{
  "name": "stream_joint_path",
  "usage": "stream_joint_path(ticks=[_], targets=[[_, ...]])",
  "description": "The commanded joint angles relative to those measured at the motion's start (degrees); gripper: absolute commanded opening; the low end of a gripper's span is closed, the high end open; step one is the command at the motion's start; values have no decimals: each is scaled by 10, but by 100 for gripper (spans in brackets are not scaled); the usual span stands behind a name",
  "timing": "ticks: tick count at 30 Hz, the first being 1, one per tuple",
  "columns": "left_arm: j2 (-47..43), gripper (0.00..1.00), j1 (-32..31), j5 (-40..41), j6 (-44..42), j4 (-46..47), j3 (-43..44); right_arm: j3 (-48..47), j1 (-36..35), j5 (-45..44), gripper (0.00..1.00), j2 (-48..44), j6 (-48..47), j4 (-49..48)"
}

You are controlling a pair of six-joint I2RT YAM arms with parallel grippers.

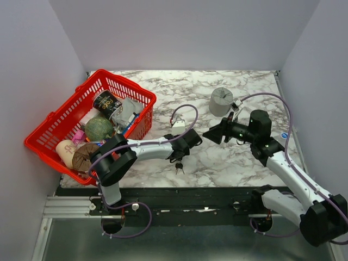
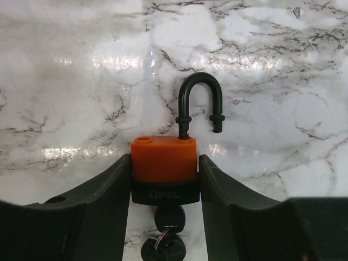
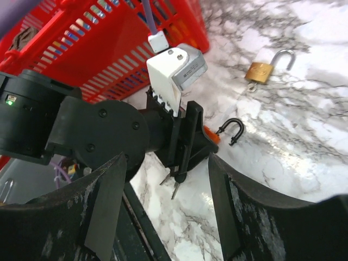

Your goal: Unlock with the key

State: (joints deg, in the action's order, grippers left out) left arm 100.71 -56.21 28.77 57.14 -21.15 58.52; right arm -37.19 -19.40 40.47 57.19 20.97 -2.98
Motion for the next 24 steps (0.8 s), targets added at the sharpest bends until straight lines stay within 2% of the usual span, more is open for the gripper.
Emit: stream_joint_path(ticks=[1, 8, 19, 22, 24], targets=[[31, 0, 9, 37, 12, -49, 31, 6, 1, -91, 72, -52, -6, 46], [72, 0, 28, 26, -12, -55, 80, 11, 1, -194, 80, -124, -30, 98], [103, 0, 60, 10, -37, -46, 122, 13, 1, -215, 83, -156, -34, 121], [97, 9, 60, 0, -39, -29, 113, 14, 1, -218, 83, -157, -34, 120], [96, 19, 60, -3, -41, -25, 112, 13, 1, -219, 84, -158, -32, 122]])
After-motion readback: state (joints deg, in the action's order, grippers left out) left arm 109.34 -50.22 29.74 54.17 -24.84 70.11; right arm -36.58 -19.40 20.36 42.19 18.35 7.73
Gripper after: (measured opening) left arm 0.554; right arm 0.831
